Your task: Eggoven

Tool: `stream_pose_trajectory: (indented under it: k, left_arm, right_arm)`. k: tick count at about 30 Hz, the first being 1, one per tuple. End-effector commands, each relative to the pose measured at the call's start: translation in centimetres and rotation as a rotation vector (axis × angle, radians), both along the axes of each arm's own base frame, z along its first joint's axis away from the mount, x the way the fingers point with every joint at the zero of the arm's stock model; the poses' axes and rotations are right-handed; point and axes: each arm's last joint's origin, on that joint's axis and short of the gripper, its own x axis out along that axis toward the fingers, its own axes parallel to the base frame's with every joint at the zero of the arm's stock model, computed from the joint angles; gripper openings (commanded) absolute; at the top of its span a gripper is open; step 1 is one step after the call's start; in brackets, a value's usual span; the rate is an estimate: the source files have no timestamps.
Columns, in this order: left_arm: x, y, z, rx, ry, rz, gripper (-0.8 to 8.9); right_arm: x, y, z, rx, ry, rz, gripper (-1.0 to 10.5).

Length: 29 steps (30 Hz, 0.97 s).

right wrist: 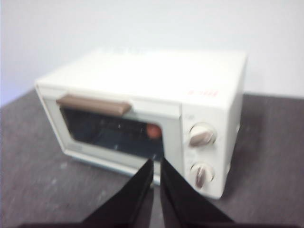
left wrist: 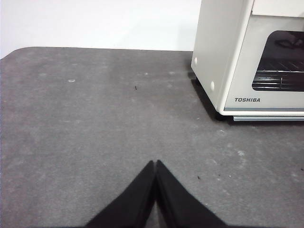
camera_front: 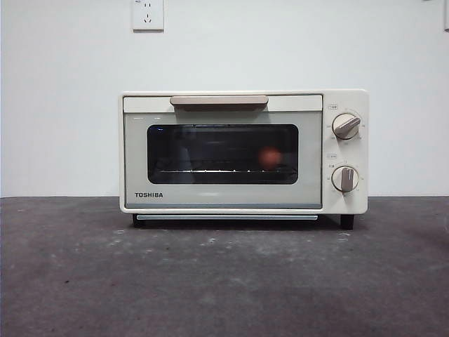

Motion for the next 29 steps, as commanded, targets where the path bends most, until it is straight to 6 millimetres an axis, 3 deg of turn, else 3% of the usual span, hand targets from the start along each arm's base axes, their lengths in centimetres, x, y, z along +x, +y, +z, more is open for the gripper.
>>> stream_pose_trajectory:
  k: [1, 7, 12, 24, 29]
  left_arm:
    - [0.1, 0.0, -0.9, -0.008, 0.027, 0.006, 0.08]
    - [0.1, 0.0, -0.9, -0.008, 0.027, 0.005, 0.08]
    - [0.1, 0.0, -0.9, -0.008, 0.026, 0.005, 0.08]
    - [0.1, 0.0, -0.9, -0.008, 0.027, 0.005, 0.08]
    - [0.1, 0.0, -0.9, -0.008, 0.027, 0.005, 0.07]
  right_arm:
    - [0.0, -1.2, -0.6, -0.043, -0.032, -0.007, 0.1]
    - [-1.1, -3.8, -2.6, -0.098, -0.092, -0.18, 0.1]
    - [-1.6, -5.0, -6.2, -0.094, -0.12, -0.301, 0.1]
    - [-1.5, -5.4, -12.5, -0.08, -0.095, -0.362, 0.1]
    - [-1.4, -5.4, -13.7, -0.08, -0.004, -0.369, 0.1]
